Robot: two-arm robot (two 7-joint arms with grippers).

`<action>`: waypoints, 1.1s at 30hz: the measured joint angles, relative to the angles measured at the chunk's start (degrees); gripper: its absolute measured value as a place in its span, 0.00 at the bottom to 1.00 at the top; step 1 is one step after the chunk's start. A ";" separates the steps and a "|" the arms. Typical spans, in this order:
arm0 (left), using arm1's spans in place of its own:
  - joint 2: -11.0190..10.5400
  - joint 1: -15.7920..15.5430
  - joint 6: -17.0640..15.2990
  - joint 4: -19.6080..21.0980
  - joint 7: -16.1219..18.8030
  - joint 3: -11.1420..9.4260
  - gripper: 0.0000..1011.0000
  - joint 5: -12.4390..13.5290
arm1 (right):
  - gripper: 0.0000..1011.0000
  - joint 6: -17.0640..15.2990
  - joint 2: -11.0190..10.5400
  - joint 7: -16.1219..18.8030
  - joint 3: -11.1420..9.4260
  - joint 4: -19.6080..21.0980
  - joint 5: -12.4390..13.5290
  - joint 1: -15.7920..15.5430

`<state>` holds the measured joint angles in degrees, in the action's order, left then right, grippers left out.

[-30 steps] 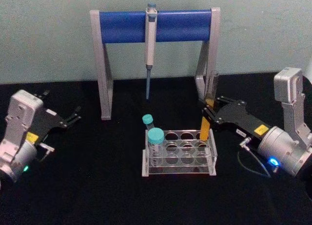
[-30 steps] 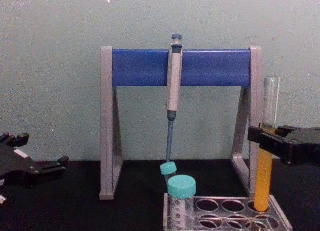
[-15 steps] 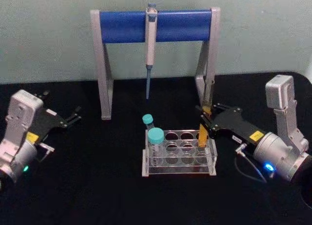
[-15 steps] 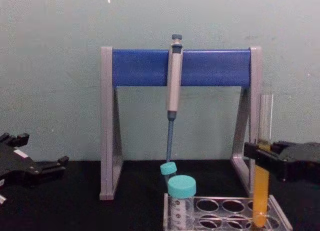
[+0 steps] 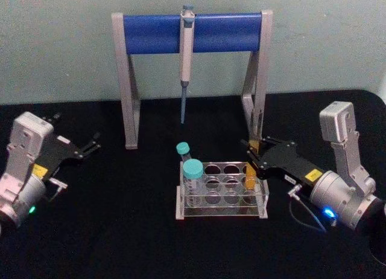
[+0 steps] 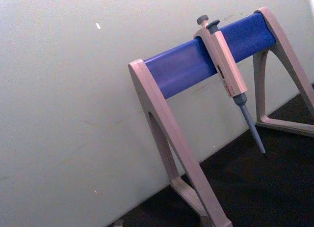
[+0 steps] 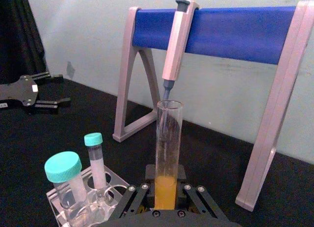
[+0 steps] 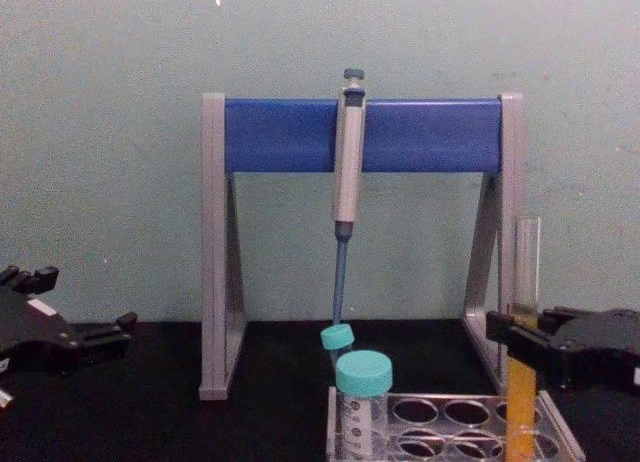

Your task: Pick up the test tube from the test tube rack, shake it, then place it back into the test tube rack.

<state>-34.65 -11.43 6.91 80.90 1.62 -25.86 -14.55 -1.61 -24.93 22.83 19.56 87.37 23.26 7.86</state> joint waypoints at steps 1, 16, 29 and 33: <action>0.00 0.00 0.00 0.00 0.00 0.00 0.99 0.00 | 0.23 -0.03 0.06 0.00 0.00 -0.07 -0.04 -0.02; 0.00 0.00 0.00 0.00 0.00 0.00 0.99 0.00 | 0.23 -0.69 0.87 -0.20 0.10 -0.91 -1.00 -0.33; 0.00 0.00 0.00 0.00 0.00 0.00 0.99 0.00 | 0.23 -1.04 0.97 -0.54 0.07 -0.88 -1.62 -0.42; 0.00 0.00 0.00 0.00 0.00 0.00 0.99 0.00 | 0.23 -1.02 0.95 -0.50 0.05 -0.85 -1.59 -0.41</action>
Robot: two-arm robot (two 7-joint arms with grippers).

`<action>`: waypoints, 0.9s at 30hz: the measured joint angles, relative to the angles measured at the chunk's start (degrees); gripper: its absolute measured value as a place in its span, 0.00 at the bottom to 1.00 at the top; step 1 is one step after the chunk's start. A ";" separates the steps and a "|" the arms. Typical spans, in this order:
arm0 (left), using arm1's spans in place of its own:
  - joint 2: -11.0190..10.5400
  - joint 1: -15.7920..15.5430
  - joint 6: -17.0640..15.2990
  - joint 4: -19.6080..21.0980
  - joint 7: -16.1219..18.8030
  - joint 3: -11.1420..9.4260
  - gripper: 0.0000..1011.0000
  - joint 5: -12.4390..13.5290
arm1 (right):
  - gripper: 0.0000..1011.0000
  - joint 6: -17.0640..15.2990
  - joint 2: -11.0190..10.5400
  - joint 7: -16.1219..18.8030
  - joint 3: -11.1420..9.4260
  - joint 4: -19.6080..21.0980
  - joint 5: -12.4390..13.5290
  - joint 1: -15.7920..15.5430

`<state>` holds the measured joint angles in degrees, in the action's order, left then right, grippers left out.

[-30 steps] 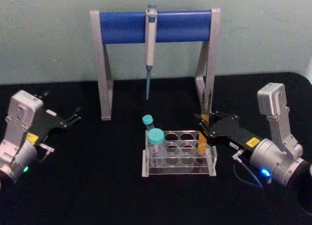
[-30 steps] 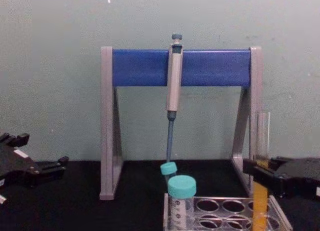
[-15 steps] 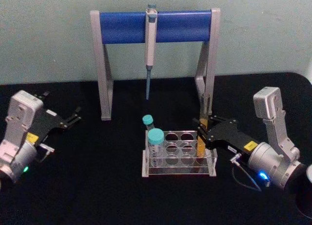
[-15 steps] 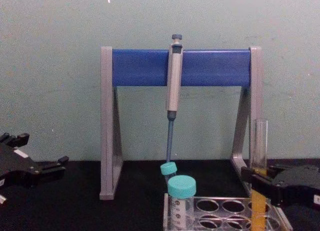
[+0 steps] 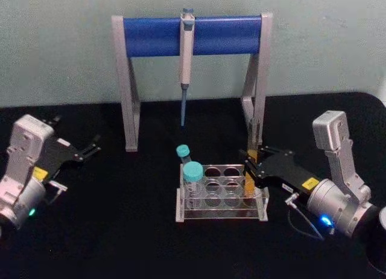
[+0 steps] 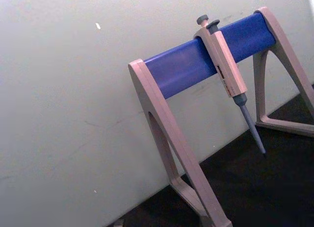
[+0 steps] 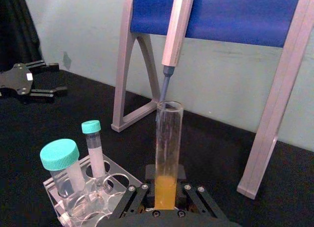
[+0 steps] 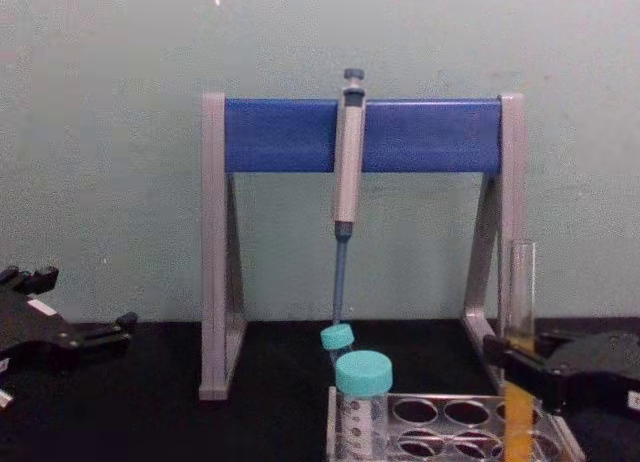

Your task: Pick up the test tube from the test tube rack, shake it, then place it back into the test tube rack.

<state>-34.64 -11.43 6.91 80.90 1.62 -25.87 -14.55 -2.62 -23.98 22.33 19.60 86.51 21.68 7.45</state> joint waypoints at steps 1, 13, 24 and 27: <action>0.00 0.00 0.00 0.00 0.00 0.00 0.99 0.00 | 0.23 0.00 0.00 0.01 0.00 0.00 0.01 0.00; 0.00 0.00 0.00 0.00 0.00 0.00 0.99 0.00 | 0.55 0.07 -0.04 0.08 0.00 0.04 0.15 0.05; 0.00 0.00 0.00 0.00 0.00 0.00 0.99 0.00 | 0.88 0.10 -0.04 0.11 0.00 0.04 0.20 0.06; 0.00 0.00 0.00 0.00 0.00 0.00 0.99 0.00 | 0.96 0.10 -0.04 0.11 0.00 0.04 0.22 0.06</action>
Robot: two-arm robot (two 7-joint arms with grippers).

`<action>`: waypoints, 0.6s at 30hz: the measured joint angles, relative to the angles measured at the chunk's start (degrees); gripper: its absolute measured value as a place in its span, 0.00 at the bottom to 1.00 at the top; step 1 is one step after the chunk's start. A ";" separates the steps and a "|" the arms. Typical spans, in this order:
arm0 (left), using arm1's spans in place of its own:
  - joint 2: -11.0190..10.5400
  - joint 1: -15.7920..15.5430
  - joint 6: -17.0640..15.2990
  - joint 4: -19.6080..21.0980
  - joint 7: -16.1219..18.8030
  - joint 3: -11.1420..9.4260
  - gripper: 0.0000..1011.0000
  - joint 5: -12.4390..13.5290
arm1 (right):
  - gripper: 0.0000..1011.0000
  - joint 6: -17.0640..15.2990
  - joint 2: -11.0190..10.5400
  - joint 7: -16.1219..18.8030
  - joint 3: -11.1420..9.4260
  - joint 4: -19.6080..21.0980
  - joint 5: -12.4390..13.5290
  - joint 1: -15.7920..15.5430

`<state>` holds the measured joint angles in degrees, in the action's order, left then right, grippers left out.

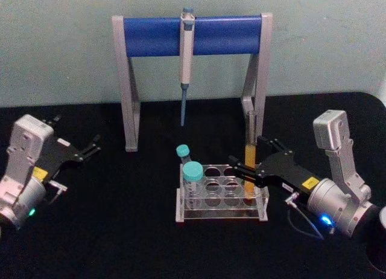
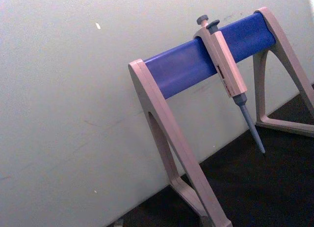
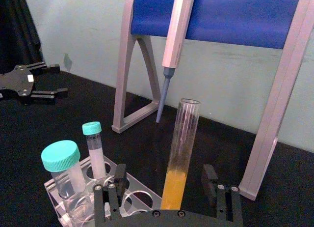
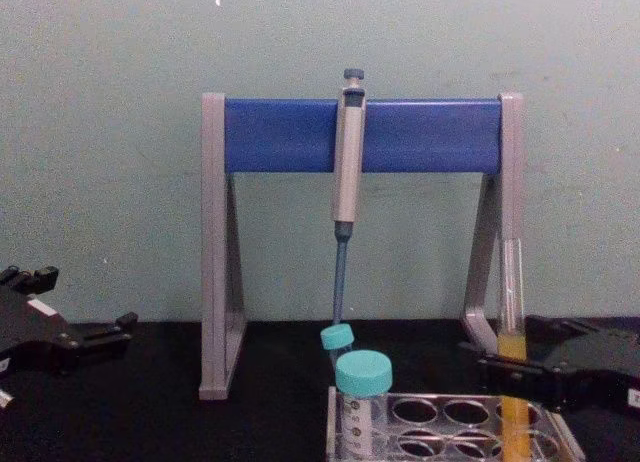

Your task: Pick up the test tube from the test tube rack, shake it, then place it back into the test tube rack.

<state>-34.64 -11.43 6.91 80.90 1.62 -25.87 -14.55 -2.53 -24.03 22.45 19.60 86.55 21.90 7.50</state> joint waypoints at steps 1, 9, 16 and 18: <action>0.00 0.00 0.00 0.00 0.00 0.00 0.99 0.00 | 0.99 0.00 0.00 0.00 0.00 0.00 0.00 0.00; 0.00 0.00 0.00 0.00 0.00 0.00 0.99 0.00 | 0.99 0.10 -0.08 0.07 -0.21 0.16 0.15 -0.26; 0.00 0.00 0.00 0.00 0.00 0.00 0.99 0.00 | 0.99 1.03 -1.17 -0.19 -1.82 2.61 0.61 -2.79; 0.00 0.00 0.00 0.00 0.00 0.00 0.99 0.00 | 0.99 1.73 -1.67 -0.96 -2.85 3.98 0.62 -4.42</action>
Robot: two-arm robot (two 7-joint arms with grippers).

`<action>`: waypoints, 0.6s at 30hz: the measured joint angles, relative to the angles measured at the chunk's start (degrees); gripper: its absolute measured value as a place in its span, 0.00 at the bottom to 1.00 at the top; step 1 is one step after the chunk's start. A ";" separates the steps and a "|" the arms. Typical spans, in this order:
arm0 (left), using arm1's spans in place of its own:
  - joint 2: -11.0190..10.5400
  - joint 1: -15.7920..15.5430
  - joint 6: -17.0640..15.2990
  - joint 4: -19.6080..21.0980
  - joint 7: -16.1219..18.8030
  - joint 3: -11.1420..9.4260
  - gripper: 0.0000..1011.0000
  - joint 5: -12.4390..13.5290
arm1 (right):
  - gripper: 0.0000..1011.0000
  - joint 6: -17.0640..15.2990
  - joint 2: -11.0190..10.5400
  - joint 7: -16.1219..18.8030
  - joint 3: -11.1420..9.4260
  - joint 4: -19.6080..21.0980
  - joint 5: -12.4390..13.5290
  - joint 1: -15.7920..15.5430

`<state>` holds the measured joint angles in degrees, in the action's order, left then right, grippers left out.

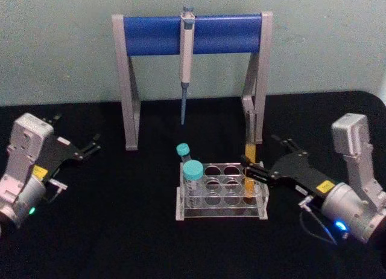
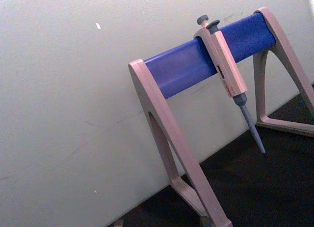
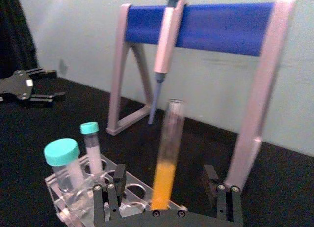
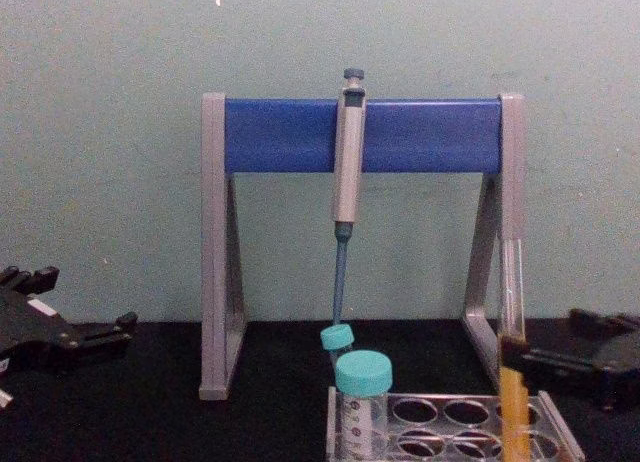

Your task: Pick up the test tube from the test tube rack, shake it, then place it back into the test tube rack.

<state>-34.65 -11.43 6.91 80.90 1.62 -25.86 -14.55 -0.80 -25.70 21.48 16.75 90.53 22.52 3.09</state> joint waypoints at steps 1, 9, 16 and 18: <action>0.00 0.00 0.00 0.00 0.00 0.00 0.99 0.00 | 0.99 0.22 -0.13 -0.33 -0.43 0.39 -0.01 -0.57; 0.00 0.00 0.00 0.00 0.00 0.00 0.99 0.00 | 0.99 2.63 0.30 -5.60 -5.45 2.66 -0.90 -5.59; 0.00 0.00 0.00 0.00 0.00 0.00 0.99 0.00 | 0.99 4.66 2.34 -10.15 -6.96 0.62 -5.56 -6.60; 0.00 0.00 0.00 0.00 0.00 0.00 0.99 0.00 | 0.99 4.90 2.88 -10.71 -6.69 -0.40 -7.01 -6.38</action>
<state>-34.65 -11.43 6.91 80.90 1.62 -25.86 -14.55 4.10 -22.82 10.77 10.07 90.13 15.51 -3.29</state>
